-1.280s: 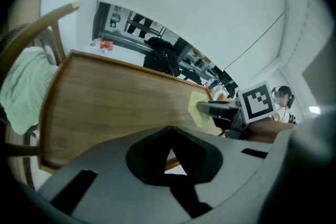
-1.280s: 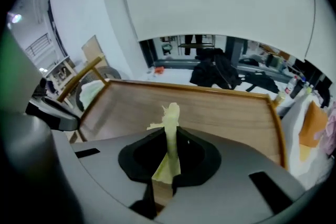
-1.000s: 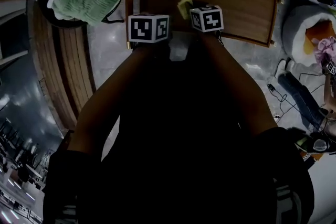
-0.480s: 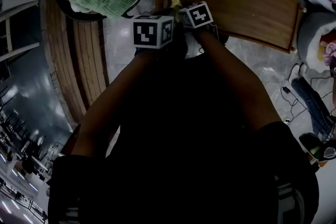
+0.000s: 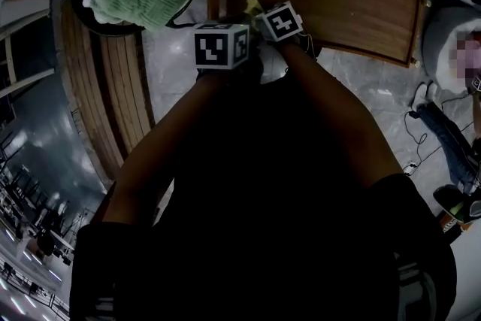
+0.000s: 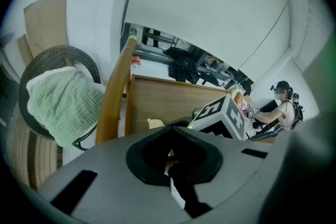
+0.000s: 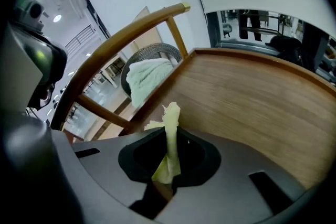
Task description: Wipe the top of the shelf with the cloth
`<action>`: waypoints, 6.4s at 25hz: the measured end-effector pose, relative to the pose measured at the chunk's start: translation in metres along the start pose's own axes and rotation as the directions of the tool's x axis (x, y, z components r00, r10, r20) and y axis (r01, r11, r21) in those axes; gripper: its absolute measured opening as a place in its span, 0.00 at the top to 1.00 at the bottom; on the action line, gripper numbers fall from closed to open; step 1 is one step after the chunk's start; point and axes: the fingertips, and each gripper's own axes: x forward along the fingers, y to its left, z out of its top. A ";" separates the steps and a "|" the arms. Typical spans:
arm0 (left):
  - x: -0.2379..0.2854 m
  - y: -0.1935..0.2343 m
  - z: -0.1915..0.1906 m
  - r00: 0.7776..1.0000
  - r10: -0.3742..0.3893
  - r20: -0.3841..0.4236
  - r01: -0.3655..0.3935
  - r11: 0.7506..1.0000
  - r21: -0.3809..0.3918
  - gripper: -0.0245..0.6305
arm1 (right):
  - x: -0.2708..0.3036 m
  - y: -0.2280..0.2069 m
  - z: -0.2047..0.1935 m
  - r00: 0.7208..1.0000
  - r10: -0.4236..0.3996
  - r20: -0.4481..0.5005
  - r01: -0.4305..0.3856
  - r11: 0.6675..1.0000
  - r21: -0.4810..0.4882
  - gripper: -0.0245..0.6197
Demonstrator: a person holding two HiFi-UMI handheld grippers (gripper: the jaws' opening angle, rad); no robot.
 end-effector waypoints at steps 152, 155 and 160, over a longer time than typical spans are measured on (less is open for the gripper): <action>-0.230 -0.247 -0.035 0.434 -0.826 0.361 0.662 0.564 0.493 0.95 | -0.550 0.160 -0.057 0.350 0.364 0.863 -0.160 0.931 -0.327 0.89; -0.264 -0.258 -0.043 0.364 -0.864 0.349 0.647 0.504 0.572 0.95 | -0.545 0.177 -0.063 0.321 0.385 0.865 -0.169 0.922 -0.348 0.89; -0.302 -0.266 -0.058 0.314 -0.889 0.334 0.604 0.459 0.651 0.95 | -0.539 0.195 -0.067 0.319 0.419 0.850 -0.190 0.907 -0.375 0.89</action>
